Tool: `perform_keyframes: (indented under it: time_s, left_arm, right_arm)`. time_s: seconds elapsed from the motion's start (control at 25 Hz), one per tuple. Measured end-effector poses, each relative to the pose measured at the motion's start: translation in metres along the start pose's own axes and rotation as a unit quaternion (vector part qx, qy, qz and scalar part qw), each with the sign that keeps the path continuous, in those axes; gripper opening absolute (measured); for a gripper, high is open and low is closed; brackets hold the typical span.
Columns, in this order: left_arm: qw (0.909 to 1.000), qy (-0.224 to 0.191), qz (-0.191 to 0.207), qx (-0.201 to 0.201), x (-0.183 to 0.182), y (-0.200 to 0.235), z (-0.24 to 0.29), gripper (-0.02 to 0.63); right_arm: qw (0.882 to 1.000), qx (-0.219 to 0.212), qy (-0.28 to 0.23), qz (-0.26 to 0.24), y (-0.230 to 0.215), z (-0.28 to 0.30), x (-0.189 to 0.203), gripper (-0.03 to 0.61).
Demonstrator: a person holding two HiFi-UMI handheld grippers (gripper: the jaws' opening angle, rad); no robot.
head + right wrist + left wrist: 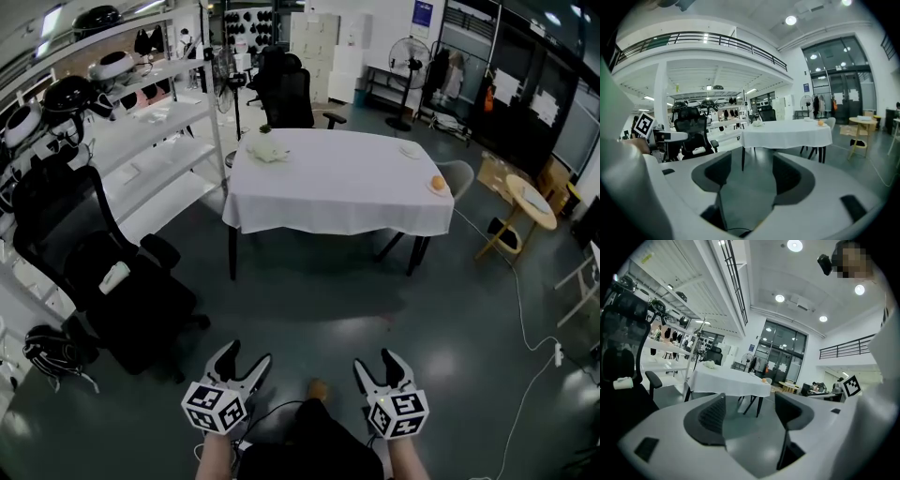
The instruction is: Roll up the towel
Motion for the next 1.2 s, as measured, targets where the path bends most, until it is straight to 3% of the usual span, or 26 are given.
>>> perform_keyframes:
  time_s: [0.56, 1.2]
  left_arm:
    - [0.9999, 0.005, 0.007, -0.007, -0.037, 0.018, 0.137, 0.345]
    - [0.9992, -0.011, -0.006, -0.038, -0.047, 0.028, 0.232, 0.345]
  right_arm:
    - [1.0, -0.026, 0.014, -0.007, -0.084, 0.103, -0.05, 0.28]
    - [0.998, -0.064, 0.012, -0.02, -0.148, 0.18, -0.087, 0.279]
Point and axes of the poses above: the fingertips, and each gripper's own axes: z forward along the fingers, y to its left, x out of its underside, the point moved 2 cm from there along -z, backward along the fingers, and after that the axes turned 4 degrees about -x, right-handed, at the moved point
